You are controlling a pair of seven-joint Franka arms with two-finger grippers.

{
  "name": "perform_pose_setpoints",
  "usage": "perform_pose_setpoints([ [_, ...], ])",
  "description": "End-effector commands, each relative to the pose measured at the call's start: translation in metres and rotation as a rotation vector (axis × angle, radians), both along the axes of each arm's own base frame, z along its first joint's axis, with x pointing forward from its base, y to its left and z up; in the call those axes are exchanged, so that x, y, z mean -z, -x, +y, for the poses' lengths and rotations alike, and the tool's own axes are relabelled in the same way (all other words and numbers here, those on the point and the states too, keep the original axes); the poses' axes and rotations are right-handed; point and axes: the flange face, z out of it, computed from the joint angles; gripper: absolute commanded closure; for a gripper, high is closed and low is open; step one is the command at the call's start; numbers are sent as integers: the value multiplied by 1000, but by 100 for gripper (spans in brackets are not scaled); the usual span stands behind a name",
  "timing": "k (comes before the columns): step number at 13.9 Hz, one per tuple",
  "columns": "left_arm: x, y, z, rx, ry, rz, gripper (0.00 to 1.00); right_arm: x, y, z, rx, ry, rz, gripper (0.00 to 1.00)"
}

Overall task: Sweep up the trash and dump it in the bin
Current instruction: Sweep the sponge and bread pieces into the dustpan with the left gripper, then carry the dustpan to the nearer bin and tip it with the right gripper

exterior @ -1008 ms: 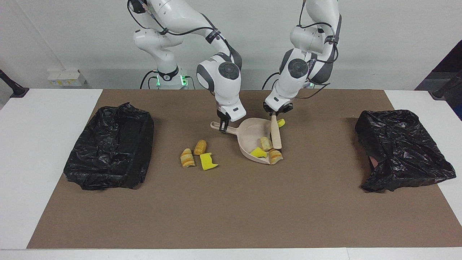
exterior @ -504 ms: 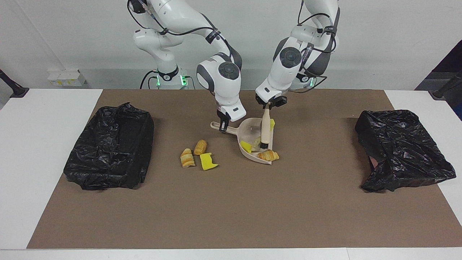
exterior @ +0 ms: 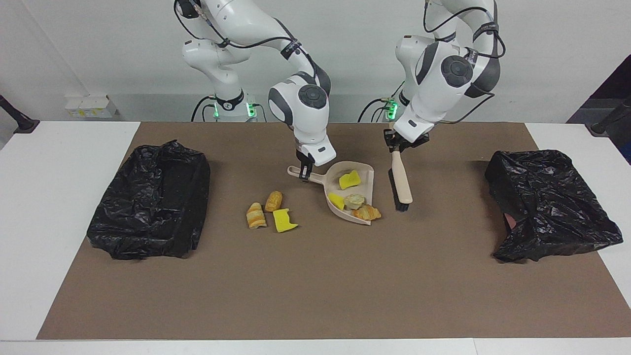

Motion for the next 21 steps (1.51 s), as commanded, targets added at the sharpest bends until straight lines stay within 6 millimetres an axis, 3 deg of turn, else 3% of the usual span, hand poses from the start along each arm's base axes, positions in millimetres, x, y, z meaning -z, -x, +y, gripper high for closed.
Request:
perform_pose_setpoints([
  [1, 44, -11, 9, 36, 0, -10, 100, -51, -11, -32, 60, 22, -33, 100],
  [3, 66, -12, 23, 53, -9, -31, 100, -97, -23, -73, 124, -33, -17, 100],
  [7, 76, 7, 12, 16, -32, -3, 100, -170, -37, -209, 226, -48, -22, 100],
  [10, 79, 47, -23, -27, -63, 6, 100, -192, -38, -307, 232, -52, -23, 100],
  [12, 82, 78, -55, -78, -85, -11, 100, -188, -30, -397, 255, -61, 26, 100],
  [15, 82, 119, -84, -116, -102, -23, 100, -187, -11, -486, 173, 41, 30, 100],
  [17, 83, 154, -102, -157, -92, -59, 100, -189, 0, -514, 139, 148, 50, 100],
  [21, 111, 179, -112, -145, -70, -104, 100, -181, 0, -536, 40, 335, 58, 100],
])
